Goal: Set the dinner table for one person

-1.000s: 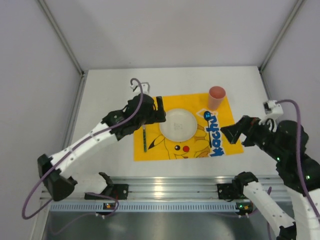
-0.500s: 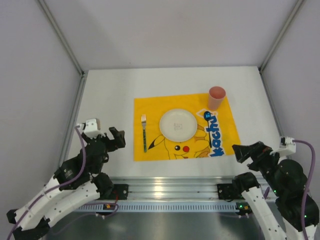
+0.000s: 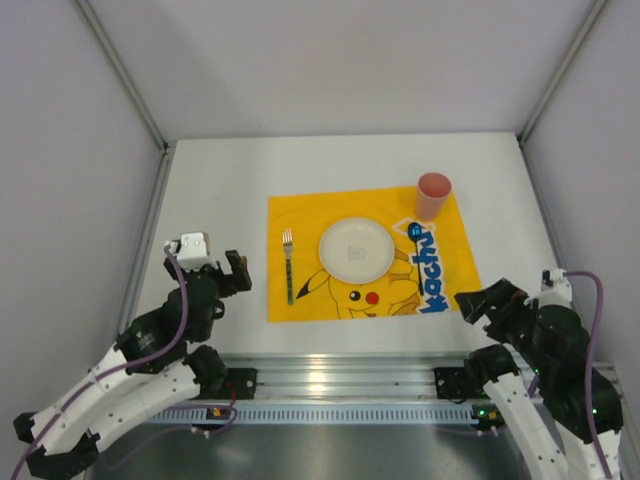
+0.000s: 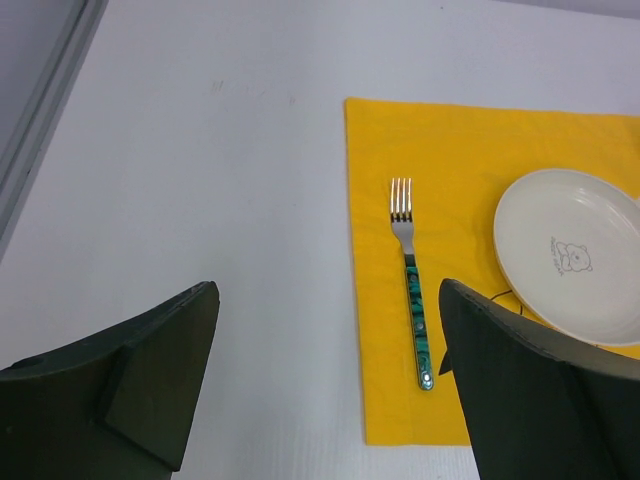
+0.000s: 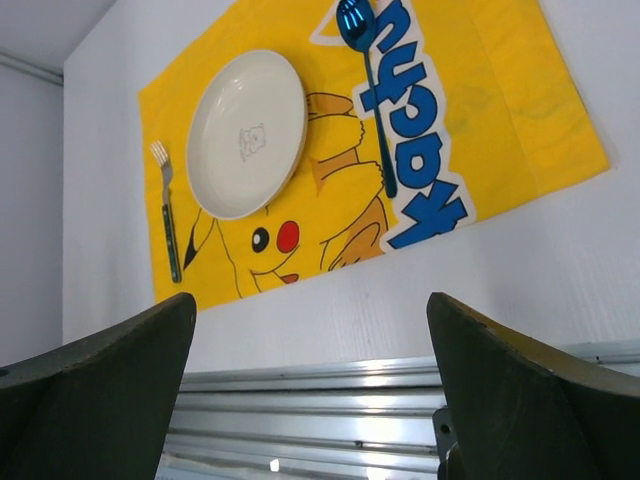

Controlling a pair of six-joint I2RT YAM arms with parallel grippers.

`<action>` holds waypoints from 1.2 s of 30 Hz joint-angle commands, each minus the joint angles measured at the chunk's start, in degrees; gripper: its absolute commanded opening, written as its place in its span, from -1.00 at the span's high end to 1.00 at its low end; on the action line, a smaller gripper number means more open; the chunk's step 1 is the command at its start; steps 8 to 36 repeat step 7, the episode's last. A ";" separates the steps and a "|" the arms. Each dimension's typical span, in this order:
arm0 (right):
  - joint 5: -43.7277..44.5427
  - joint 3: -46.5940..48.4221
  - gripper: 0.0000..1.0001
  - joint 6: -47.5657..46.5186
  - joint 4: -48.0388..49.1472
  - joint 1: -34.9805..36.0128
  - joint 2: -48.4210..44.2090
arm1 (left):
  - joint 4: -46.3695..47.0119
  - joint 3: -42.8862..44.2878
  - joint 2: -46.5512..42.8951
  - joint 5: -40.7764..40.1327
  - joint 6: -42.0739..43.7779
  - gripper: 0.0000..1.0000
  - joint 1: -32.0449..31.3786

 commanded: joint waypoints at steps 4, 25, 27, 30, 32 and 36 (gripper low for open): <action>-7.24 -3.58 -0.99 -0.30 8.54 -0.63 1.10 | 10.48 -4.77 -3.68 -2.49 10.07 -0.94 -0.04; -10.78 -4.82 -1.00 -0.93 11.90 -0.63 3.63 | 16.18 -7.49 -3.42 -5.99 15.59 -0.97 -0.04; -10.78 -4.82 -1.00 -0.93 11.90 -0.63 3.63 | 16.18 -7.49 -3.42 -5.99 15.59 -0.97 -0.04; -10.78 -4.82 -1.00 -0.93 11.90 -0.63 3.63 | 16.18 -7.49 -3.42 -5.99 15.59 -0.97 -0.04; -10.78 -4.82 -1.00 -0.93 11.90 -0.63 3.63 | 16.18 -7.49 -3.42 -5.99 15.59 -0.97 -0.04; -10.78 -4.82 -1.00 -0.93 11.90 -0.63 3.63 | 16.18 -7.49 -3.42 -5.99 15.59 -0.97 -0.04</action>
